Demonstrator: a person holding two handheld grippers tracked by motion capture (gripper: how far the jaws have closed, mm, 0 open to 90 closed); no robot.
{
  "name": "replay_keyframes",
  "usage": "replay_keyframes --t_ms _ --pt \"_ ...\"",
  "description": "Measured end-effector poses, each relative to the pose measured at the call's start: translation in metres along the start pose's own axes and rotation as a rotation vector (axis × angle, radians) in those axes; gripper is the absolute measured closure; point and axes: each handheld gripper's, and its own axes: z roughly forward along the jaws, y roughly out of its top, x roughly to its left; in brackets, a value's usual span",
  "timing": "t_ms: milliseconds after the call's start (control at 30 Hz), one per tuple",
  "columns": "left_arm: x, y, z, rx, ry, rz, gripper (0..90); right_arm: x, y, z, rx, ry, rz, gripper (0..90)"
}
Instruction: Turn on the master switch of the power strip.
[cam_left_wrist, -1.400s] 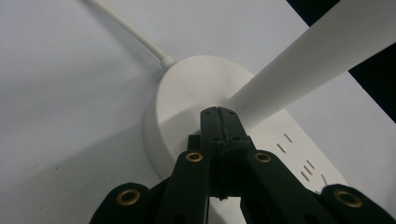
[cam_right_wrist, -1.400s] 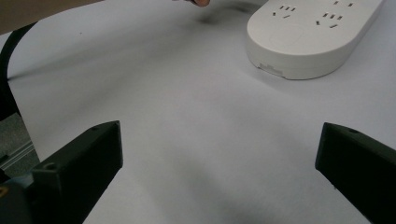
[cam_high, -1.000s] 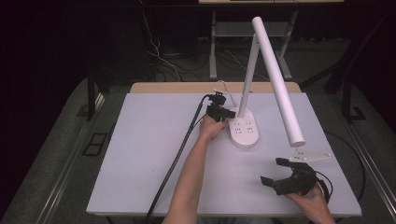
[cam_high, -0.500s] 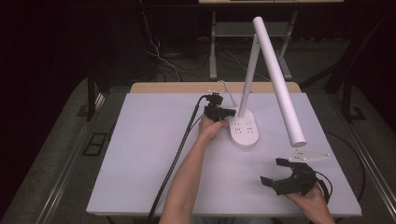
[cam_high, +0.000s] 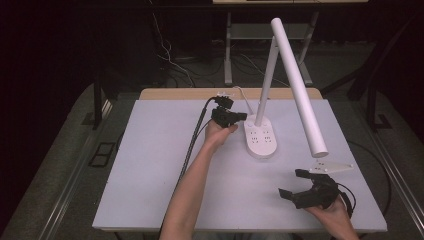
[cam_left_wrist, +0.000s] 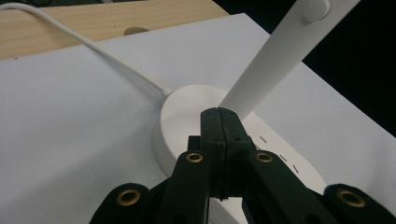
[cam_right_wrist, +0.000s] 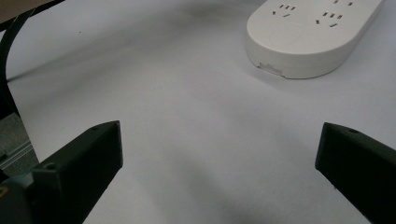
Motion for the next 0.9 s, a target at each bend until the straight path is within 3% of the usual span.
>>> replay_keyframes --t_ms 200,300,567,600,633,667,700,767,800,900 --pt "0.000 0.002 -0.018 -0.008 0.016 0.025 89.5 0.000 0.000 0.000 0.000 0.000 0.002 0.2" --pt "-0.001 0.003 -0.028 -0.019 0.014 0.012 89.2 0.000 0.000 0.000 -0.001 -0.001 0.000 0.2" --pt "-0.003 0.001 -0.052 -0.037 0.002 0.025 78.5 0.001 0.001 -0.001 -0.003 -0.004 0.004 0.2" --pt "-0.002 0.001 -0.055 -0.034 -0.003 0.028 71.8 0.001 0.001 -0.001 -0.004 -0.005 0.000 0.2" --pt "-0.002 0.000 -0.058 -0.037 -0.006 0.032 71.8 0.001 0.001 -0.001 -0.004 -0.005 0.000 0.2" --pt "-0.001 -0.001 -0.063 -0.037 -0.014 0.032 60.6 0.002 0.001 -0.001 -0.005 -0.004 -0.001 0.2" --pt "-0.001 -0.001 -0.063 -0.037 -0.014 0.032 55.2 0.002 0.001 -0.001 -0.005 -0.004 -0.001 0.2" --pt "0.000 -0.003 -0.069 -0.037 -0.017 0.043 51.4 0.002 0.001 -0.001 -0.006 -0.006 -0.001 0.2" --pt "0.000 -0.005 -0.076 -0.039 -0.021 0.049 41.7 0.001 0.001 -0.001 -0.008 -0.004 -0.002 0.2" --pt "0.001 -0.008 -0.084 -0.046 -0.021 0.050 35.6 0.001 0.001 -0.001 -0.007 -0.003 -0.001 0.2"
